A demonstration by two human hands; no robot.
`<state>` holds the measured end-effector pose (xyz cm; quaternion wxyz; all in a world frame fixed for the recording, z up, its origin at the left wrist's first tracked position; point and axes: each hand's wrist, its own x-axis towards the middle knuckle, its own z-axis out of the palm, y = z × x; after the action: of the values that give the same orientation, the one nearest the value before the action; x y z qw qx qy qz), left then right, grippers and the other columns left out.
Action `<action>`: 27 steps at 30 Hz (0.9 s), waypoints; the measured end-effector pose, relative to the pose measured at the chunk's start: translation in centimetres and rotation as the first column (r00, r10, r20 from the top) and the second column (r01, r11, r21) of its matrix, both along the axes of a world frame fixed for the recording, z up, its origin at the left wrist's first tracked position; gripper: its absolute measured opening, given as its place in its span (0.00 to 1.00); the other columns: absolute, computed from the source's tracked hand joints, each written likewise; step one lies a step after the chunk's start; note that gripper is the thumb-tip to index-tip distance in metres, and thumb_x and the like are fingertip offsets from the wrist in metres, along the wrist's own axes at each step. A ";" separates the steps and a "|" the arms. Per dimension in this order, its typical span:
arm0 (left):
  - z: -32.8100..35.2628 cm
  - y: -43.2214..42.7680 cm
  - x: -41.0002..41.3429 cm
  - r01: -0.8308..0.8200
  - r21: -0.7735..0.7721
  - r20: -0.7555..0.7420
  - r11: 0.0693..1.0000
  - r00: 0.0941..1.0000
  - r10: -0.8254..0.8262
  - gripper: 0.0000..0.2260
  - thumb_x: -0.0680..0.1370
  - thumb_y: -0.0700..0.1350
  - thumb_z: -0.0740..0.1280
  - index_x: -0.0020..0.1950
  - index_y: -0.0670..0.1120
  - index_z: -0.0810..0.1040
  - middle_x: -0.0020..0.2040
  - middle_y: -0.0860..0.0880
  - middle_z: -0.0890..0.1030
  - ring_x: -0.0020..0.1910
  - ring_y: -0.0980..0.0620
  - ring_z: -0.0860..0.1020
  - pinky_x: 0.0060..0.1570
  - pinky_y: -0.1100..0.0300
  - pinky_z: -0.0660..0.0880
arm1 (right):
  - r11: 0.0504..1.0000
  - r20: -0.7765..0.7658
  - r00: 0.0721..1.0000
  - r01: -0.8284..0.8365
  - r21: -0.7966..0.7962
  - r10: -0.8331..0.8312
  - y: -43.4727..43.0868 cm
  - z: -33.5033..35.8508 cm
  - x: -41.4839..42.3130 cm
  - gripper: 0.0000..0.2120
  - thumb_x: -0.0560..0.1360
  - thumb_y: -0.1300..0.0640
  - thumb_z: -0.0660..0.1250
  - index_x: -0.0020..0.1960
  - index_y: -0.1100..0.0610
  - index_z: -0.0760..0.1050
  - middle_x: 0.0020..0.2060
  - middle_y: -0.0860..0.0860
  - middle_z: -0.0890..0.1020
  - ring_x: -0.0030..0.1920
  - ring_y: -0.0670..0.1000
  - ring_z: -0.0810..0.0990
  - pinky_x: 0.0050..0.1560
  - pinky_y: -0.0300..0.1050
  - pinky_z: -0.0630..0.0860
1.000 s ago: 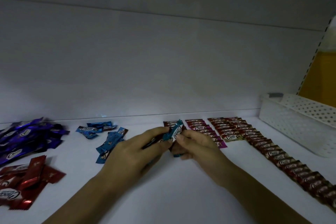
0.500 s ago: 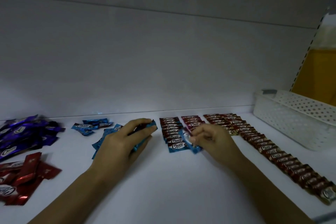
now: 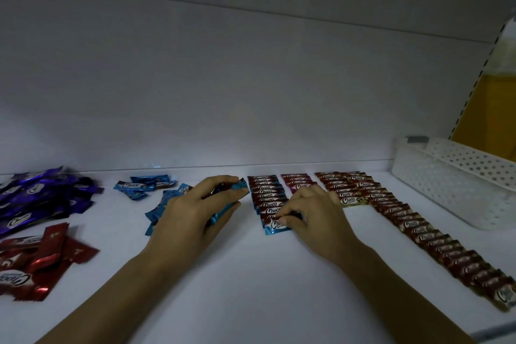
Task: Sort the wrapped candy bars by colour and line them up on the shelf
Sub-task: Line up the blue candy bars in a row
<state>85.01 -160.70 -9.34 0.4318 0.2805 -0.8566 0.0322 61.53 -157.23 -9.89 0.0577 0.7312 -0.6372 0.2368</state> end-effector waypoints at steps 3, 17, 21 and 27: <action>-0.1 0.0 -0.2 0.009 -0.026 -0.015 1.000 1.000 -0.010 0.12 0.75 0.45 0.69 0.58 0.48 0.82 0.60 0.48 0.80 0.53 0.51 0.80 0.51 0.59 0.78 | 1.000 -0.011 1.000 0.016 -0.023 -0.016 -0.2 0.0 0.3 0.06 0.74 0.46 0.68 0.48 0.47 0.76 0.50 0.43 0.77 0.55 0.45 0.71 0.52 0.38 0.57; -0.2 1.1 -2.1 0.108 0.096 -0.105 0.990 0.990 -0.097 0.20 0.73 0.44 0.71 0.61 0.53 0.70 0.52 0.65 0.76 0.50 0.66 0.76 0.45 0.79 0.71 | 0.931 0.927 0.349 -0.364 -0.003 0.139 1.5 2.1 2.5 0.02 0.75 0.64 0.67 0.43 0.61 0.77 0.34 0.49 0.83 0.36 0.44 0.81 0.37 0.32 0.74; -0.4 1.1 -2.0 0.162 0.282 -0.235 0.946 0.967 -0.095 0.16 0.75 0.47 0.69 0.57 0.63 0.70 0.46 0.71 0.78 0.39 0.68 0.79 0.36 0.74 0.74 | 0.948 0.948 0.308 -0.318 0.022 0.082 1.2 2.2 2.0 0.04 0.76 0.61 0.65 0.43 0.58 0.76 0.33 0.49 0.82 0.36 0.45 0.81 0.35 0.36 0.75; -0.5 0.6 -1.7 0.115 0.331 -0.251 0.936 0.967 -0.030 0.18 0.74 0.43 0.70 0.55 0.63 0.70 0.45 0.70 0.78 0.36 0.65 0.79 0.34 0.72 0.75 | 0.957 0.994 0.109 -0.291 0.018 0.014 1.2 2.5 1.6 0.06 0.77 0.64 0.63 0.41 0.60 0.72 0.39 0.57 0.85 0.37 0.51 0.84 0.35 0.39 0.78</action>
<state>83.32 -160.11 -9.82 0.4784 0.3212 -0.7998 -0.1681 63.16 -156.04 -7.37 -0.4788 0.4546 -0.4571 0.5959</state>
